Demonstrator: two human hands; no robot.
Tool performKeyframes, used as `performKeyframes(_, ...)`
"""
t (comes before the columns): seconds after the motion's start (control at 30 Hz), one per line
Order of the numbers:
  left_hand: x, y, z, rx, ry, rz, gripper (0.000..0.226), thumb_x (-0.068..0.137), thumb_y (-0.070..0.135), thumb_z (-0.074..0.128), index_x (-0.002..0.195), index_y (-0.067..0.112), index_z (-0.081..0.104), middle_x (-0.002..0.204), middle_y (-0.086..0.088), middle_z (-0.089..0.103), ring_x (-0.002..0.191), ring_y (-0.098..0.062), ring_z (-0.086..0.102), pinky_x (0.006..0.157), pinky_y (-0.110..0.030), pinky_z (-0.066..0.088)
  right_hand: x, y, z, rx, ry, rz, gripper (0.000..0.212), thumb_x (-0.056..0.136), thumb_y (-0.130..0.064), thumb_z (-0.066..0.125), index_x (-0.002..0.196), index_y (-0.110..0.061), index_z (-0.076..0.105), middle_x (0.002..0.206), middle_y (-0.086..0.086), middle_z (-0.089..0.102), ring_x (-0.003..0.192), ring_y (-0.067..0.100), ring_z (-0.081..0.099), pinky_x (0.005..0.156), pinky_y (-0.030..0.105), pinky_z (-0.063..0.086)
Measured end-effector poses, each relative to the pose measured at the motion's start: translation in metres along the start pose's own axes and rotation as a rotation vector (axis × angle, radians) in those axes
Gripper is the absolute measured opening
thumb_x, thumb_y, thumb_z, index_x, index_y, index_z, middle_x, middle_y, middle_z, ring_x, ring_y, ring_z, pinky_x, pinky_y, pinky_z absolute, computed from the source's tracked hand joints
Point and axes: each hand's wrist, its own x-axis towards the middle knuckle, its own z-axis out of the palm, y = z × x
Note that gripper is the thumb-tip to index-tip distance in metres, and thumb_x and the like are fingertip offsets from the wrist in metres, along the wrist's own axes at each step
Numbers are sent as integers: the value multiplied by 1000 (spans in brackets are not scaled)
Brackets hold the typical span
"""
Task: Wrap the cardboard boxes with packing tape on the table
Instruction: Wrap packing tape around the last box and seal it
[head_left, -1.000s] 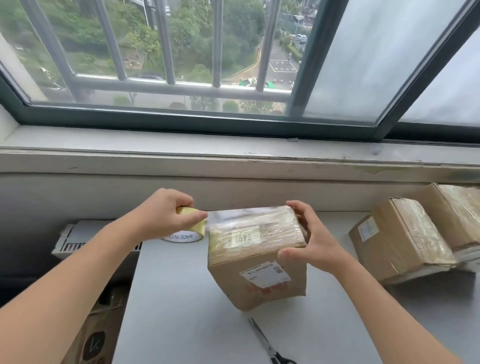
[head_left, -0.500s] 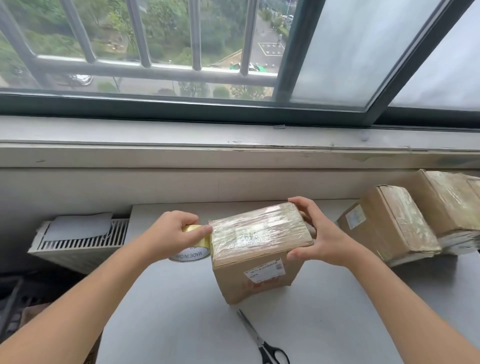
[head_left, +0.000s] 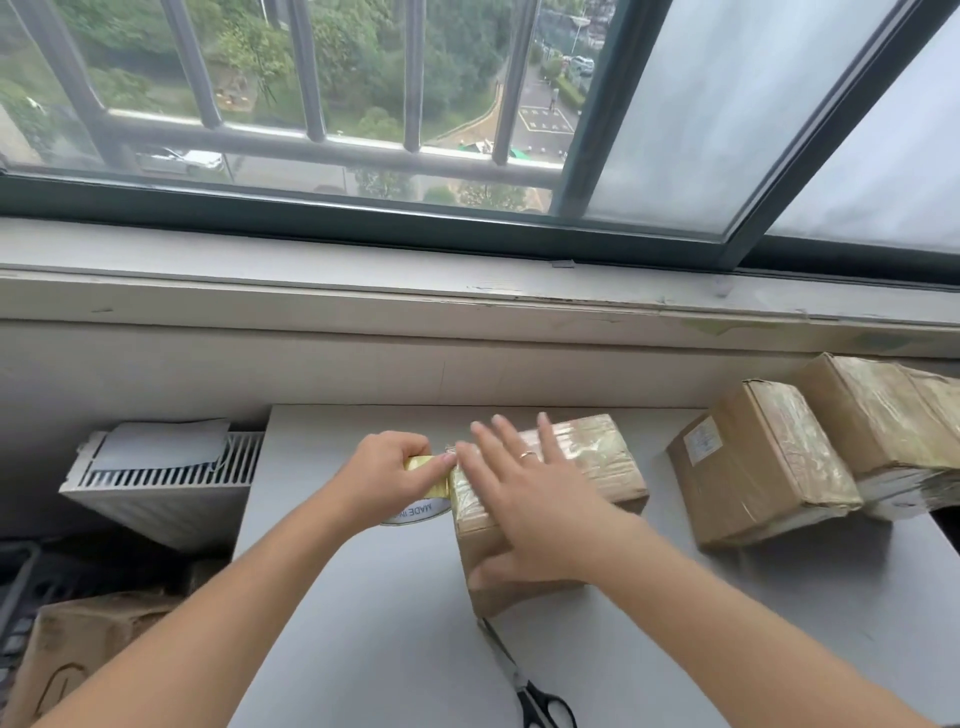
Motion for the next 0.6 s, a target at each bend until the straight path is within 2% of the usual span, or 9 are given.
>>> performKeyframes(0.1,2,-2,-6,57,37,-2,51,94,44,70,60,10,51,54,5,42,54,-11,37,52,-28,30,22,-13,6,-31,124,-43,126,71,-66,77,160,-4,13,155,14,32,147,35,29,123,60,13)
performKeyframes(0.17,0,-2,-17,39,34,4,54,93,45,71,56,15,45,53,6,40,51,-11,37,50,-28,30,27,-4,4,-5,192,-71,128,63,-65,82,159,-9,19,146,9,41,139,32,38,123,55,18)
performKeyframes(0.27,-6,9,-47,-210,21,52,52,93,46,69,58,16,43,53,5,36,48,-13,40,50,-26,36,24,12,-10,99,307,-93,132,56,-74,80,160,-19,20,145,3,40,138,26,35,124,50,18)
performKeyframes(0.33,-9,24,-69,-243,-7,107,52,93,45,67,60,11,46,55,3,38,50,-14,41,51,-25,37,21,17,-21,215,366,-87,132,56,-75,80,161,-21,20,147,2,38,137,23,31,123,43,20)
performKeyframes(0.4,-9,34,-92,-96,25,153,55,95,42,69,59,8,46,53,5,37,50,-11,37,51,-26,33,16,23,-28,324,389,-57,132,59,-72,83,162,-21,18,150,0,34,139,20,27,114,26,24)
performKeyframes(0.47,-8,38,-116,92,120,164,57,95,40,70,53,12,42,47,11,32,47,-9,31,49,-25,27,10,31,-25,425,417,0,132,61,-66,87,163,-23,15,153,-5,29,141,13,23,103,12,18)
performKeyframes(0.53,-8,40,-136,194,121,167,56,93,43,69,53,11,48,45,10,38,45,-9,35,47,-21,29,6,41,-15,536,455,37,132,59,-61,91,162,-27,16,152,-13,28,139,3,22,99,-2,9)
performKeyframes(0.6,-7,44,-142,225,104,184,54,94,45,68,56,10,54,46,9,43,46,-8,40,46,-19,31,6,47,-7,622,469,31,132,57,-58,94,160,-38,15,148,-20,27,132,-8,25,99,-6,9)
